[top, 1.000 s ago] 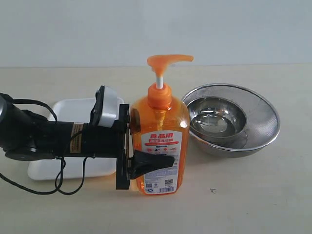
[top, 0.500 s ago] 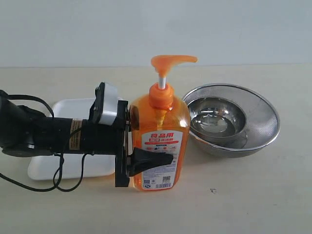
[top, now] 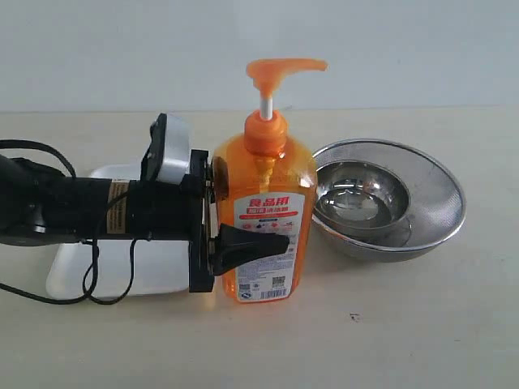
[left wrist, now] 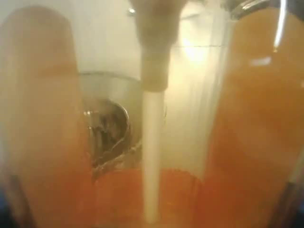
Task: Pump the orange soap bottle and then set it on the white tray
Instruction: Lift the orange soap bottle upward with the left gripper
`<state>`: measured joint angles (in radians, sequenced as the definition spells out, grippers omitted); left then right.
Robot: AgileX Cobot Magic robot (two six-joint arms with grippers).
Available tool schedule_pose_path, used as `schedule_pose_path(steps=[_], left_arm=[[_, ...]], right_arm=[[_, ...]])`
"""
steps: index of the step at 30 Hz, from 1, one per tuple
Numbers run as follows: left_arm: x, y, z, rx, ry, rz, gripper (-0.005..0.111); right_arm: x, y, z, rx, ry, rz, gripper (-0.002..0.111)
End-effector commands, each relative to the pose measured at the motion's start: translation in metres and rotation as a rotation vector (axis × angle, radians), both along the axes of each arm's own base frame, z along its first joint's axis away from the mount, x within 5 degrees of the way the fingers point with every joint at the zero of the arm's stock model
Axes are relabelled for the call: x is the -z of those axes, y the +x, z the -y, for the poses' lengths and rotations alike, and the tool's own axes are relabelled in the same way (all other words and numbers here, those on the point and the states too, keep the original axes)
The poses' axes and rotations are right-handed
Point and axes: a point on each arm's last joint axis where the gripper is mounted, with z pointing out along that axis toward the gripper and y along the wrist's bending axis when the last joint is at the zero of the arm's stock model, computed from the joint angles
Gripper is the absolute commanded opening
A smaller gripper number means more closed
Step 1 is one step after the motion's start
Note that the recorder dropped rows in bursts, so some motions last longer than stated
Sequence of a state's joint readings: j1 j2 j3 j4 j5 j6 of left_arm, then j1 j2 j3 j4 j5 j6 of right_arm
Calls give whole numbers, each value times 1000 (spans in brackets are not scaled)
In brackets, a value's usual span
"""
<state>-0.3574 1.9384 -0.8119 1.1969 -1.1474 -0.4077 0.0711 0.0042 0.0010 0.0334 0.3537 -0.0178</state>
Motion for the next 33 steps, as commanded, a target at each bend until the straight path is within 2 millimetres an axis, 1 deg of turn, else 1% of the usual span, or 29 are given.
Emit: schedule_pose_path(steps=[1, 4, 10, 16, 23, 30, 33], left_arm=[[-28, -6, 1, 16, -102, 36, 5], [-38, -12, -2, 11, -100, 60, 5], [-50, -22, -10, -53, -72, 79, 5], [-52, -19, -12, -117, -79, 67, 5], [-55, -9, -16, -243, -115, 31, 5], [-54, -6, -17, -276, -115, 18, 5], [-55, -8, -12, -292, -139, -14, 5]], right_arm=[[-2, 0, 0, 2, -5, 19, 0], [-2, 0, 0, 2, -5, 19, 0], [-2, 0, 0, 2, -5, 19, 0], [-2, 0, 0, 2, -5, 19, 0], [-1, 0, 0, 1, -5, 11, 0], [-1, 0, 0, 1, -5, 11, 0], [-1, 0, 0, 1, -5, 11, 0]])
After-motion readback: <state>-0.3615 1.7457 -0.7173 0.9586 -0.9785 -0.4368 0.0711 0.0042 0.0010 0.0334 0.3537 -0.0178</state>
